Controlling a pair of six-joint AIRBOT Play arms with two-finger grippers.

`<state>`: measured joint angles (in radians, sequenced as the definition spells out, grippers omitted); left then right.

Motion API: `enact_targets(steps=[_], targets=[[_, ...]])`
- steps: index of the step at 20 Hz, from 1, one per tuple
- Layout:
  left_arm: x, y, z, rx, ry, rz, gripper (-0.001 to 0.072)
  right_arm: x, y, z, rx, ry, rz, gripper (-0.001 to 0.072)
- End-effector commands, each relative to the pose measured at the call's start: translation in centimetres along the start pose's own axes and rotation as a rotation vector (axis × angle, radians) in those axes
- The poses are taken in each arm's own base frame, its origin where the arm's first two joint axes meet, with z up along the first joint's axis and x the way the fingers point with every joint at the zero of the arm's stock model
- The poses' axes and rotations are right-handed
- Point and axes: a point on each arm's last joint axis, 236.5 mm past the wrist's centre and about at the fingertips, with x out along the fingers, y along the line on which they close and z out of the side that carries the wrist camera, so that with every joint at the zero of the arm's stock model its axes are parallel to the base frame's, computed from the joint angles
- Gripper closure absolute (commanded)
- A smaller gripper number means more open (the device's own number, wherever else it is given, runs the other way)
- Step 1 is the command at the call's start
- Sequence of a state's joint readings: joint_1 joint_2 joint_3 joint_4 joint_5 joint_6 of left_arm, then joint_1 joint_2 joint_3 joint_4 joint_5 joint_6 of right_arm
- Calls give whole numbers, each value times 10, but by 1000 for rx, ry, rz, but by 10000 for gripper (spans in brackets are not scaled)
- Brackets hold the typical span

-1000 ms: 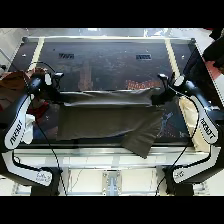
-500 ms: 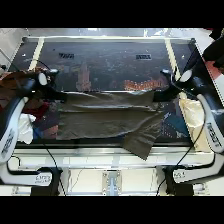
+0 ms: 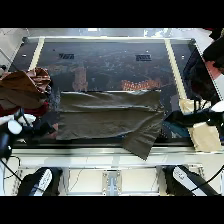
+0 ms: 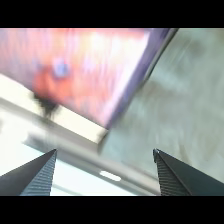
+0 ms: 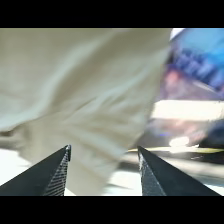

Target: Fold the shirts.

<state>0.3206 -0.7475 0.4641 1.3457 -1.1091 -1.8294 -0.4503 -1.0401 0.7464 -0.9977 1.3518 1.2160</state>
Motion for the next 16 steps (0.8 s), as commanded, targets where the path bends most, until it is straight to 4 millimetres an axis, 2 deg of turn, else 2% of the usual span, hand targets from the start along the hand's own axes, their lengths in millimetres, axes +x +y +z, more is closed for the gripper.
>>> enact_targets(steps=[1,4,9,10,11,12,13,14,15,16], targets=[[27,-16,-35,-281,42,-236,110,21,17,-19,135,-32,183,227],[29,-33,-21,-318,6,-332,123,17,31,-10,129,-67,244,227],[43,-27,-15,-352,12,-310,124,15,37,-9,134,-67,271,228],[45,-26,-14,-358,13,-305,163,15,39,-11,134,-60,276,229],[47,-25,-15,-362,22,-301,242,15,39,-12,133,-56,279,229],[48,-25,-16,-363,28,-298,243,15,39,-12,133,-56,279,230],[49,-24,-15,-363,25,-296,350,14,39,-11,131,-58,278,235],[49,-24,-13,-365,14,-296,549,14,40,-11,132,-60,280,281],[49,-23,-11,-365,5,-296,697,14,40,-11,129,-61,279,335],[49,-23,-10,-365,2,-296,698,13,40,-13,121,-58,271,337]])
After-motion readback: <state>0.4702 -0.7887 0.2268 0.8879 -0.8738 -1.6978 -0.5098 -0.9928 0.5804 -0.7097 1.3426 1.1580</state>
